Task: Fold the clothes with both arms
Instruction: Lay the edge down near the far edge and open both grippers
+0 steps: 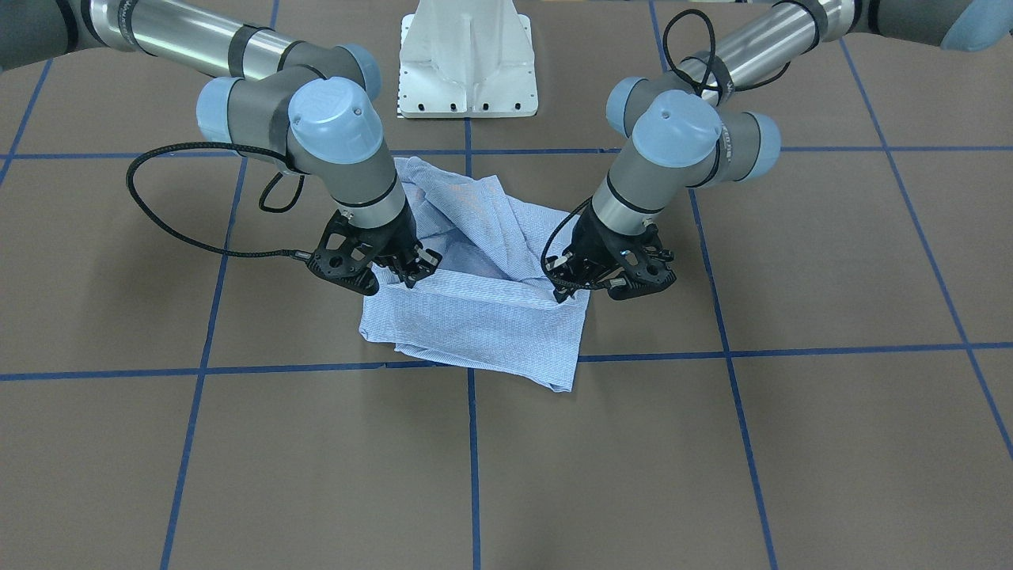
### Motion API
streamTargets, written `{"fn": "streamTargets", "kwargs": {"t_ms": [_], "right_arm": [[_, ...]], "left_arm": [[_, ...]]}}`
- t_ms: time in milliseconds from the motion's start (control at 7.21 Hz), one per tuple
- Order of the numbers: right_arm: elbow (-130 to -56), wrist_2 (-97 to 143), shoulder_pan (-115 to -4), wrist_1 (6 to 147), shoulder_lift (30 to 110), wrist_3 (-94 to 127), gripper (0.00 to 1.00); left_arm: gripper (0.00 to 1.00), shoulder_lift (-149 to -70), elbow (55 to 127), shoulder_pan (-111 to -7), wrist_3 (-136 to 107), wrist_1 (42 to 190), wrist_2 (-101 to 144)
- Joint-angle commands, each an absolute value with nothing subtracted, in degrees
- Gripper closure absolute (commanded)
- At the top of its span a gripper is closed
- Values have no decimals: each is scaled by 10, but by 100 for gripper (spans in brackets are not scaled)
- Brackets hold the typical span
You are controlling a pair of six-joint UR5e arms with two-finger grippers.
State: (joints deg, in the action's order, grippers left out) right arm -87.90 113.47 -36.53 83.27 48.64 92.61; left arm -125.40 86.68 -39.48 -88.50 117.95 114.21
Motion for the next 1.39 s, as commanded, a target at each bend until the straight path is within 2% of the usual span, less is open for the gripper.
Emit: {"fn": "streamTargets", "kwargs": {"t_ms": [0,277,555,693,832,1248], "right_arm": [[-840,1135,-370,806,477,926,100],[-825,1135,-372,806,474,925,100],[-824,1136,-375,805,473,925,100],[-824,1136,-376,804,473,925,13],[-824,1137,-386,804,470,932,1],[-807,1175,-418,803,470,933,1]], "left_arm": [[100,-1258,858,-400,-884,1184,1141],[100,-1269,839,-407,-883,1187,1140],[99,-1283,779,-408,-885,1263,1138],[38,-1285,774,-408,-887,1273,1137],[1,-1293,774,-411,-910,1271,1137],[1,-1303,779,-429,-937,1269,1142]]}}
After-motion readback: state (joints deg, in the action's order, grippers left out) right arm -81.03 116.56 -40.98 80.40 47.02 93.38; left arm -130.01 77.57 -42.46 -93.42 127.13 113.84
